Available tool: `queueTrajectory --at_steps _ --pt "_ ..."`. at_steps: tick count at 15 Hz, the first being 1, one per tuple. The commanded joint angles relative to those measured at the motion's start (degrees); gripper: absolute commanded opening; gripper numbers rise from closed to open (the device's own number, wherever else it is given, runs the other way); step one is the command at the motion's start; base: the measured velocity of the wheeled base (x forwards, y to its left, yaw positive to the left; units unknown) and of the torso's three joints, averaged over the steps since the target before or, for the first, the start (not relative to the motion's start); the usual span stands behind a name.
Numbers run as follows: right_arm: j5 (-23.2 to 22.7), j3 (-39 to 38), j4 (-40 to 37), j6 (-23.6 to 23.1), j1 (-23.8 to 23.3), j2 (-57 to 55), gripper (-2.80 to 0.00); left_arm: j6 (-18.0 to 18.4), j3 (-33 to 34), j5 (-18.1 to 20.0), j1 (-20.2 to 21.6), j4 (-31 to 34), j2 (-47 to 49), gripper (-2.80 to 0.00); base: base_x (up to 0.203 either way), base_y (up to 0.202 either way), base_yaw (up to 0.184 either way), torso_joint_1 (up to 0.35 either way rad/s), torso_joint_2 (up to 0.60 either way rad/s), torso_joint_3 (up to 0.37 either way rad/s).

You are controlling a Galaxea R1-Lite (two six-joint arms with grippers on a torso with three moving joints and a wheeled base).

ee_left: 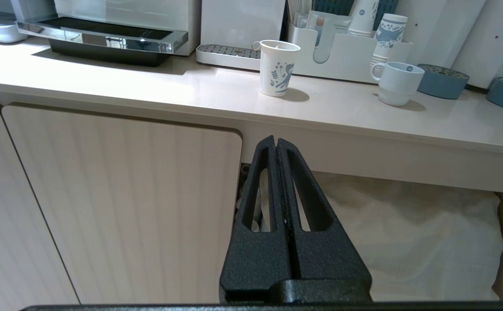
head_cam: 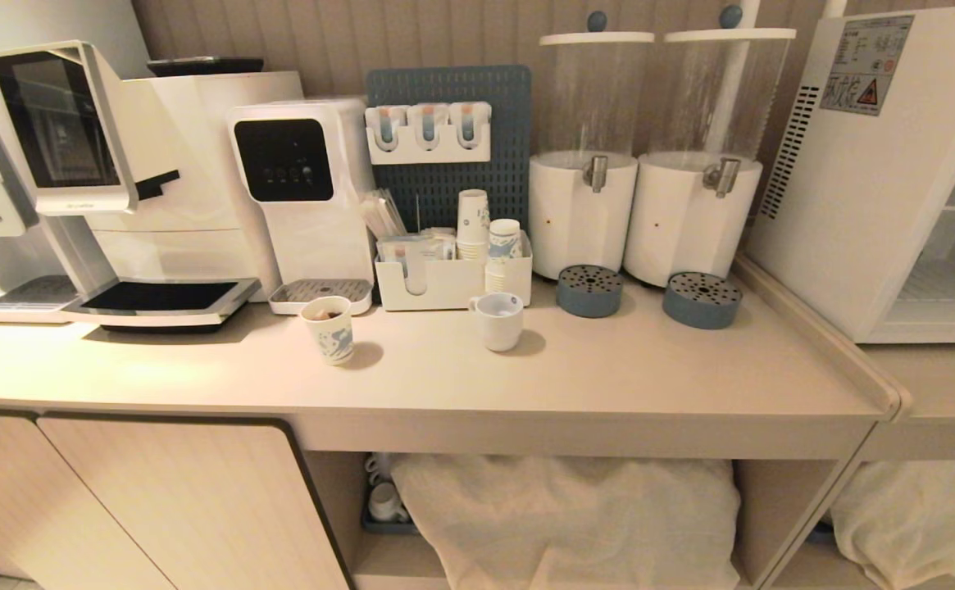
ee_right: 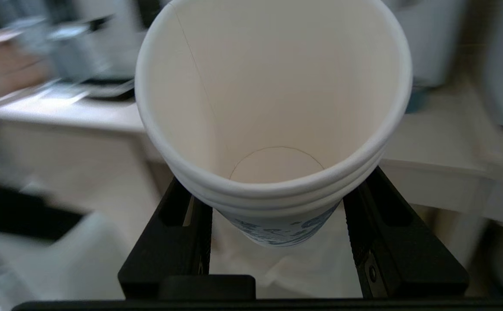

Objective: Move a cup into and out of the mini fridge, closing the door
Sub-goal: Put the paper cup in the freezer

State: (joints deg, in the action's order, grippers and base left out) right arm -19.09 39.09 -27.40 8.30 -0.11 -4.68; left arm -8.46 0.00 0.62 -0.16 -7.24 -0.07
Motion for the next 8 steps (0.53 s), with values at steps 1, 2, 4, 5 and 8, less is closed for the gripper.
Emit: queueTrajectory --at_steps 1,2,4,5,8 --pt "7.53 -5.09 3.28 0.18 0.27 4.75 -2.80 -0.07 2.29 -0.01 -0.02 -0.05 -0.19 -2.80 0.000 0.000 0.000 0.000 0.00 0.000" --pt "9.51 -10.49 9.40 0.14 0.30 4.70 -2.80 -0.07 2.29 -0.01 -0.02 -0.05 -0.19 -2.80 0.000 0.000 0.000 0.000 0.00 0.000" --pt "13.48 -22.28 21.90 -0.68 0.34 4.64 -2.80 -0.07 2.29 -0.01 -0.02 -0.05 -0.19 -2.80 0.000 0.000 0.000 0.000 0.00 0.000" --pt "15.33 -27.74 27.85 -1.59 0.35 4.63 -2.80 -0.07 2.29 -0.01 -0.02 -0.05 -0.19 -2.80 0.000 0.000 0.000 0.000 0.00 0.000" --pt "18.25 -39.19 35.17 -5.30 0.37 4.60 -2.80 -0.07 2.29 -0.01 -0.02 -0.05 -0.19 -2.80 0.000 0.000 0.000 0.000 0.00 0.000"
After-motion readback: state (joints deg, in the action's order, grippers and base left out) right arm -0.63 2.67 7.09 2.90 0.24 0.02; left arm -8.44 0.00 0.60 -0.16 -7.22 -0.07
